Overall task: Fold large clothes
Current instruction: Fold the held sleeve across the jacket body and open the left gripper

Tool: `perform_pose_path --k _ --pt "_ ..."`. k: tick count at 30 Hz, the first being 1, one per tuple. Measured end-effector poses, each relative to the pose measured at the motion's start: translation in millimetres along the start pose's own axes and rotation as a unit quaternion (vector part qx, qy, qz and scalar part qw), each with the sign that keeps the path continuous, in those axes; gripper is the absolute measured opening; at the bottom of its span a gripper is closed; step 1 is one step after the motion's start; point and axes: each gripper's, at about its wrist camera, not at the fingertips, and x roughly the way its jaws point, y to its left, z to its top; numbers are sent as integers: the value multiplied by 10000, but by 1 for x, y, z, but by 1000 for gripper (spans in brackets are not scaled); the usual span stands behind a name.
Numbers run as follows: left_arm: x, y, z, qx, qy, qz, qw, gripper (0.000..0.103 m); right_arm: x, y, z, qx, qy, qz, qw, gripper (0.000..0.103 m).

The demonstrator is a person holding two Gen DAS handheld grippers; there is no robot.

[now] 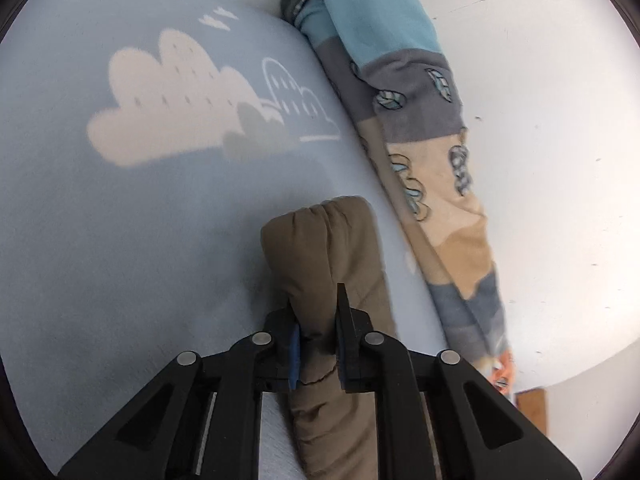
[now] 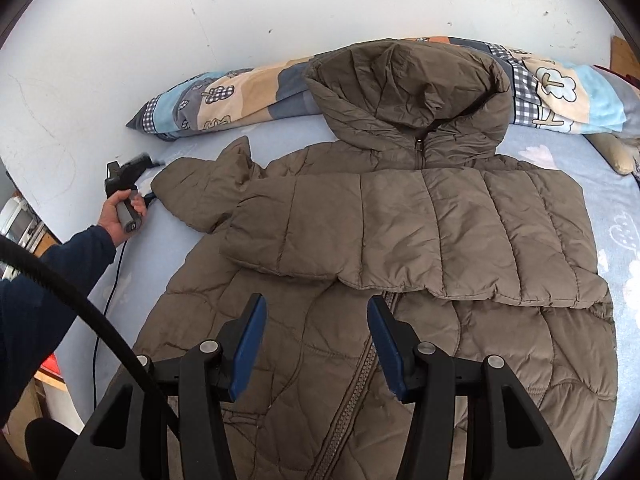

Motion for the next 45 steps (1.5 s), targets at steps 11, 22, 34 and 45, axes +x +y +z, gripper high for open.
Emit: perform_pose_path --k 11,22,34,45 --pt "-128 -65 -19 505 -1160 -679 9896 13 -26 -37 11 671 -498 -349 9959 57" --pt "-247 -235 -103 1938 -1402 -1635 9571 13 -86 -71 15 1146 -1208 -535 9846 57" --pt "-222 -379 -345 3767 23 -2227 8992 13 -153 -139 6 1941 -1963 -939 9565 57" --pt "-98 -375 -556 4597 1325 -1536 8646 15 -199 -194 -10 2525 -2318 -1314 9302 57"
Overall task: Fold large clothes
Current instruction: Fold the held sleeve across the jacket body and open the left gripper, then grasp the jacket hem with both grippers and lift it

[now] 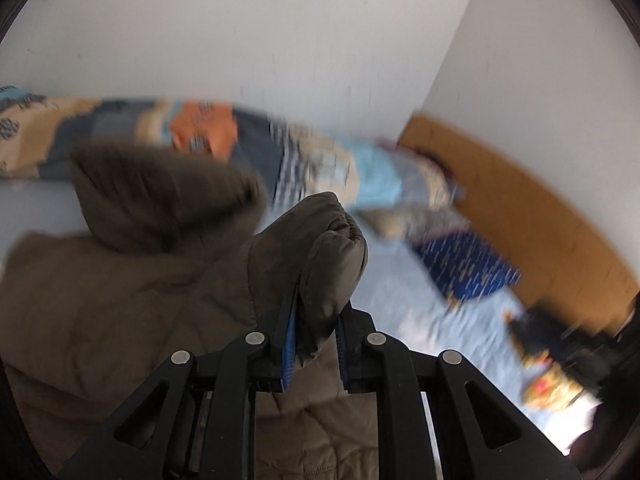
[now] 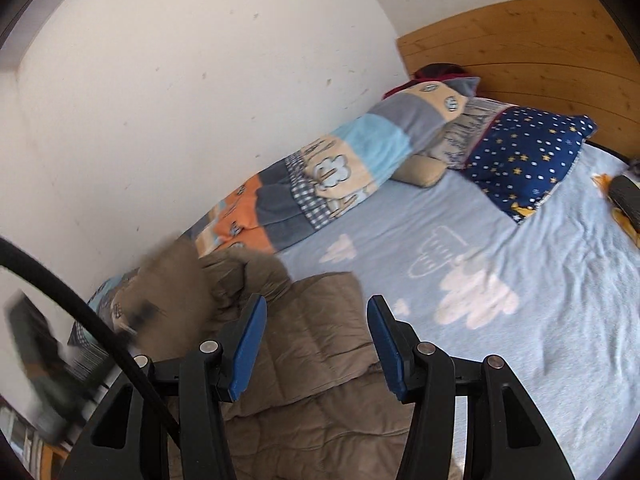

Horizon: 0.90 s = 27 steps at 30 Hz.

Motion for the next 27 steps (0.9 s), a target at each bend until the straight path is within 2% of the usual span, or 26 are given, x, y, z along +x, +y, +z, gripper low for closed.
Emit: perform_pose_path --k 2,5,8,10,11,12,15,17,20,25,26,27 --pt "35 -2 -21 46 402 115 9991 15 -1 -9 3 90 -16 -78 9999 57" --pt "67 7 -42 38 859 220 9961 16 1 -17 5 179 32 -119 9998 57" --pt "85 10 -58 -94 1404 176 9899 27 5 -19 5 174 96 -161 9997 57" --pt "81 13 -58 -110 1428 -19 9897 37 8 -19 4 160 146 -165 9996 57" --pt "78 13 -55 -113 1459 -139 9891 53 10 -19 5 154 173 -164 9996 57" --pt "70 11 -52 -160 1492 -347 9881 64 12 -19 5 151 185 -157 9996 57" --pt "48 -2 -42 -49 1423 -685 9874 67 16 -16 4 142 219 -122 9996 57" --pt "25 -6 -32 69 1207 -779 9896 67 19 -13 3 135 230 -115 9996 57" --pt "-6 8 -11 232 897 -532 9943 68 27 -4 0 38 290 -99 9995 57" --pt "-36 73 13 284 718 470 9959 68 63 27 -16 -539 692 34 9961 56" --pt "-38 94 18 163 770 766 9940 68 75 37 -22 -752 776 47 9941 49" --pt "-39 111 21 59 817 895 9926 68 86 45 -27 -924 942 94 9912 42"
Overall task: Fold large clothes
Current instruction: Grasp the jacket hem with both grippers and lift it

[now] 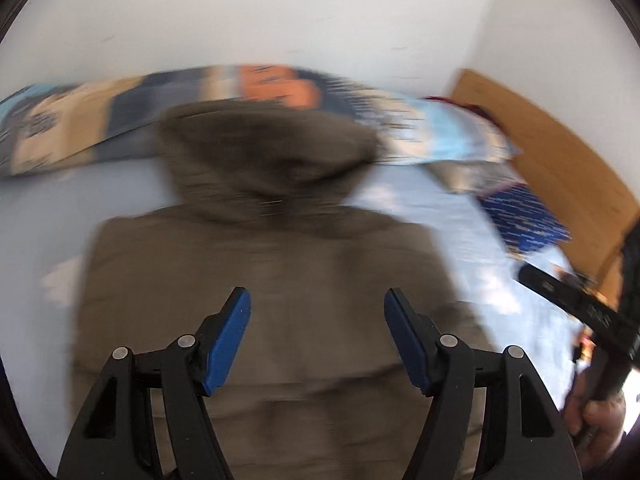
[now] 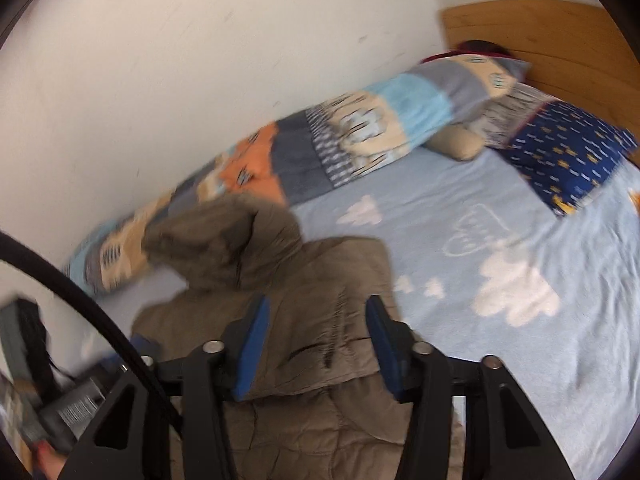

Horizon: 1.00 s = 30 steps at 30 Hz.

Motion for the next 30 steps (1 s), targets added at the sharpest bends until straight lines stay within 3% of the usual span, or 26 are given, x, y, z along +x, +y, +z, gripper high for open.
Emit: perform_pose_path --k 3,9,17,22,23,30 --pt "13 57 4 -338 145 644 9972 68 30 15 -7 -191 335 84 9992 39" --pt "46 117 -16 -738 550 1013 9906 68 80 20 -22 -407 824 -46 9958 39" --pt "74 128 -35 -860 757 1010 9883 73 135 13 -53 -849 1511 -630 9829 39" --pt "74 131 -35 -849 808 1109 9869 75 146 0 -53 -661 1794 -644 9794 42" --pt "69 129 -33 -844 730 1133 9873 75 147 -1 -53 -626 1803 -667 9794 49" --pt "-11 106 -44 -836 330 870 9921 74 83 10 -29 -652 1311 -373 9885 50"
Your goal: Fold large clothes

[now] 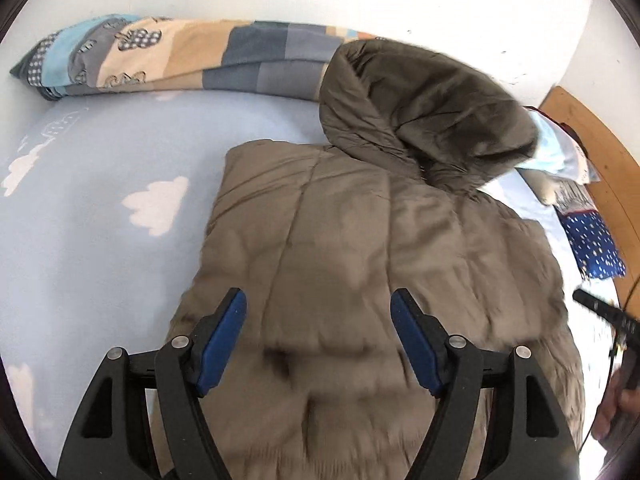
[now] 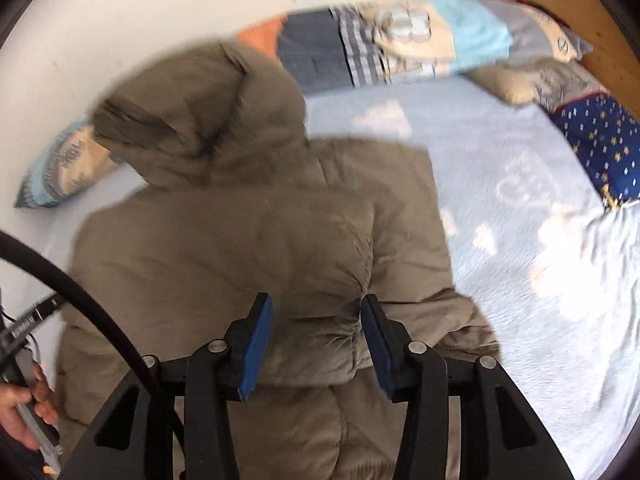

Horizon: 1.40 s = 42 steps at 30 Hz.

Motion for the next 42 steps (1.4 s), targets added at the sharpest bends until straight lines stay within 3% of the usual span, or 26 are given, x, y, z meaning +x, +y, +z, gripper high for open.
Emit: perform_pose_path --k 5,14,16,20,23,26,31,33,37,39,41,42 --pt "-52 -8 -40 151 82 -100 9998 74 -36 9 -7 -58 -108 244 9996 50" --pt "-129 -6 -130 187 107 -166 9996 75 -110 29 -58 -255 -269 518 9980 50" --pt "-140 8 -141 6 134 -159 9998 75 -125 27 -73 -259 -355 552 9975 50" --pt "-153 64 -158 -548 248 -307 9977 78 -153 -4 -123 14 -258 733 9970 61" --pt "-148 112 -180 -1150 510 -577 9904 78 -165 -40 -154 233 -217 590 9977 67" --pt "-133 145 -197 -1763 902 -929 9758 78 -163 -93 -191 812 63 546 9952 71" --pt "-116 150 -211 -1689 1203 -915 9740 78 -138 -155 -228 1930 640 885 9751 74" --pt "-114 142 -213 -1530 1212 -991 9757 79 -126 -158 -233 1999 831 903 9721 78" --pt "-109 131 -218 -1311 1258 -1139 9767 80 -107 -142 -237 1921 1181 1368 9646 79" --pt "-109 124 -221 -1233 1212 -1164 9780 89 -99 -129 -240 1702 1349 1373 9664 81" --pt "-109 114 -223 -1017 1220 -1142 9807 90 -97 -119 -243 1453 1397 1338 9703 81" --pt "-109 108 -223 -884 1187 -1028 9836 90 -98 -114 -242 1344 1388 1321 9722 74"
